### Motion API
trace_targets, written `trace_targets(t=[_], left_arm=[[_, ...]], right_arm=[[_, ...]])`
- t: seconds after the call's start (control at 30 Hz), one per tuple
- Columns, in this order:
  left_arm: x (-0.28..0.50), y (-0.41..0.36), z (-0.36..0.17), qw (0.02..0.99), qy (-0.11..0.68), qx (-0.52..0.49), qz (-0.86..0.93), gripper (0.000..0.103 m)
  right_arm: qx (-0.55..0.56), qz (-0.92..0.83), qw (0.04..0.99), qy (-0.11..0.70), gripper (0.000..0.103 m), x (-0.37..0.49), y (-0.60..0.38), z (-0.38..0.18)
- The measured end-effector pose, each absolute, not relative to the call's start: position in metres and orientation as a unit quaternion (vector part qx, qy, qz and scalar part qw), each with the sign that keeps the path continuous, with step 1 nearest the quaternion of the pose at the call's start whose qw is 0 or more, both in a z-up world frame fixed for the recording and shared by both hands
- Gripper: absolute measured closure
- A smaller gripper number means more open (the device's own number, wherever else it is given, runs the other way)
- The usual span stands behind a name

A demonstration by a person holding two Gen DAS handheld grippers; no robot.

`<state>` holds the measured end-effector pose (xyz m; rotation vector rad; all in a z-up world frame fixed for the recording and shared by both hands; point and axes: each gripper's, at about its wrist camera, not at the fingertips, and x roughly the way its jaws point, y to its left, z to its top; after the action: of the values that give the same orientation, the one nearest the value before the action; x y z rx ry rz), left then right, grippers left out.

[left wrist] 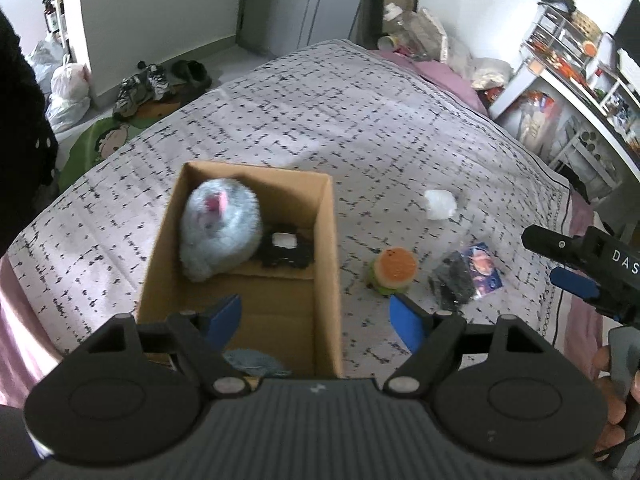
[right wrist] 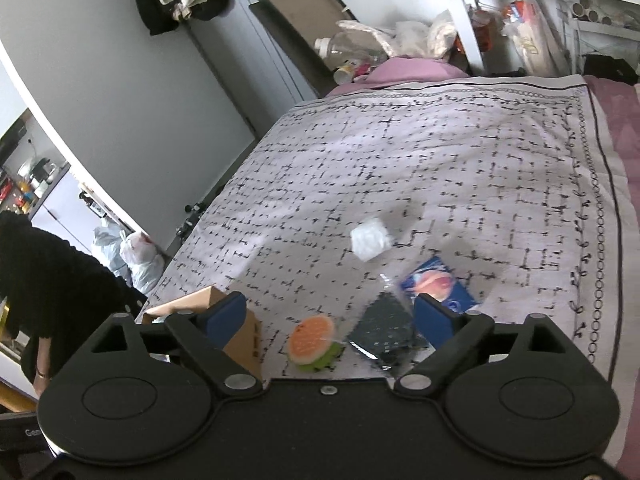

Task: Organize soft objects
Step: 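Move both grippers toward the burger plush and black bag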

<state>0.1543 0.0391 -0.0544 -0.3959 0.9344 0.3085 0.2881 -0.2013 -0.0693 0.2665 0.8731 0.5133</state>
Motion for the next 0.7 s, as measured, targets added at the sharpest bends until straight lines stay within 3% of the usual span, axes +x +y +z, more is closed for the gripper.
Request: trace_targets(t=[0.7], left_arm=[[0.198,-0.023,-0.055,0.873,0.437,-0.167,0.136,0.023]], right_arm=[[0.275,0.207,0.811,0.473,0.012,0.302,-0.260,-0.113]])
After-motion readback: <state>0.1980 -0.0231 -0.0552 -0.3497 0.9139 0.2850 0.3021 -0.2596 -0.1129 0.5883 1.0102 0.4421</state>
